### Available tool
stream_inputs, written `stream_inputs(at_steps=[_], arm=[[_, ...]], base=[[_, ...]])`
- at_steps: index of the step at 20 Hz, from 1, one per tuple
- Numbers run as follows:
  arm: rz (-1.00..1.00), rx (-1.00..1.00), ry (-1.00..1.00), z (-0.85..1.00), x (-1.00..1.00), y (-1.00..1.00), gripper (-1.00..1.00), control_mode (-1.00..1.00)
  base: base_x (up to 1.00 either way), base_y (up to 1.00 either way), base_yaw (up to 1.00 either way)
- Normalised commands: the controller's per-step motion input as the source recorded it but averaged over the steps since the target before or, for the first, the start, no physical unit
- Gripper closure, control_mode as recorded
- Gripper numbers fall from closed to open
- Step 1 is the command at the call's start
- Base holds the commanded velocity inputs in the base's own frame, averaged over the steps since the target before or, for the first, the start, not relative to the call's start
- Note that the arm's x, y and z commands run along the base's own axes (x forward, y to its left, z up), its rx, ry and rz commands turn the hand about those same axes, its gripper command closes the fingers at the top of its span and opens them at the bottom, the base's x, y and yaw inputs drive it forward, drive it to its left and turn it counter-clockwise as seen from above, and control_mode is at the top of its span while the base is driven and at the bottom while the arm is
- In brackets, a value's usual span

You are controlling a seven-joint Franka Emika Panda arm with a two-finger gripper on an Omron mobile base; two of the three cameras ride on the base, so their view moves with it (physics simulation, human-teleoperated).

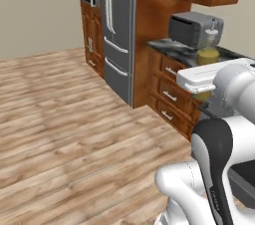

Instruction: Move the condiment bottle and oil and vinegar bottle from the cabinet to the dining counter.

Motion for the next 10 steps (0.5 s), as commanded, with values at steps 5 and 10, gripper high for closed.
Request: stream_inputs(at_steps=[5,10], arm=[[0.00,0.00,0.00,0.00,0.00,0.00,1.00,1.00],[0.00,0.00,0.00,0.00,0.00,0.00,1.00,1.00]], base=[[1.00,-0.02,0.23],[1.00,0.00,0.19]])
